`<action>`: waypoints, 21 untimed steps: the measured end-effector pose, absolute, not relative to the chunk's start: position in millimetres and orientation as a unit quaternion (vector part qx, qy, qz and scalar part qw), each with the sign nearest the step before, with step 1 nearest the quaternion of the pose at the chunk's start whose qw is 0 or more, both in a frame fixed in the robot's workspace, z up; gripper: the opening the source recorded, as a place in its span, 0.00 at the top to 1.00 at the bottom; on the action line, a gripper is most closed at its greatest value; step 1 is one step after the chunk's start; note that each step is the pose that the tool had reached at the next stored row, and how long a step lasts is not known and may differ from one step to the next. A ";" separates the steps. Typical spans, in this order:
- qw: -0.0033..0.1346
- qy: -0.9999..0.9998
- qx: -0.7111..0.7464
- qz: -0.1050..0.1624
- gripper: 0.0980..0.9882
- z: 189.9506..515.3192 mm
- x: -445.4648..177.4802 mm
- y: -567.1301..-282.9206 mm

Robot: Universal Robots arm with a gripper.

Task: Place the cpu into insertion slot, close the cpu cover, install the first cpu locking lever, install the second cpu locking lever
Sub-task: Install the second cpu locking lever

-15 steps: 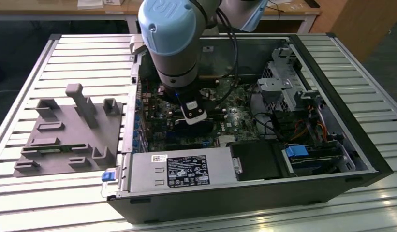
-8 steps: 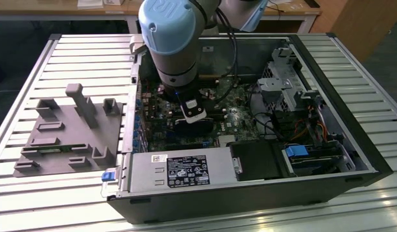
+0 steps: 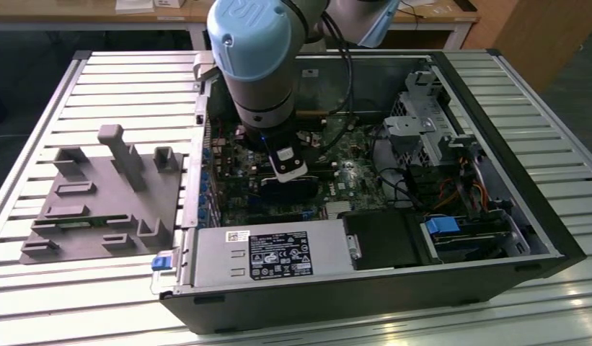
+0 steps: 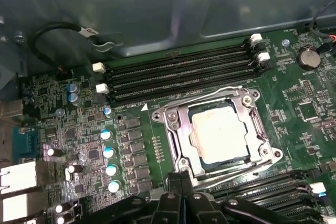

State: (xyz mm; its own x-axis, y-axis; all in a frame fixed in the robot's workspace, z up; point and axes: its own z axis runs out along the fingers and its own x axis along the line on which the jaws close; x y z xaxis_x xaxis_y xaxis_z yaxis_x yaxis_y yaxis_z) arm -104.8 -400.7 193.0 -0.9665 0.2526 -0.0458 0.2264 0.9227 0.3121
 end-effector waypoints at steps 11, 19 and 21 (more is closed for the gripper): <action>0.043 0.980 0.122 0.154 1.00 194.7 -104.8 -400.0; 0.043 0.980 0.122 0.154 1.00 218.8 -104.9 -400.0; 0.043 0.980 0.122 0.154 1.00 224.5 -104.8 -400.0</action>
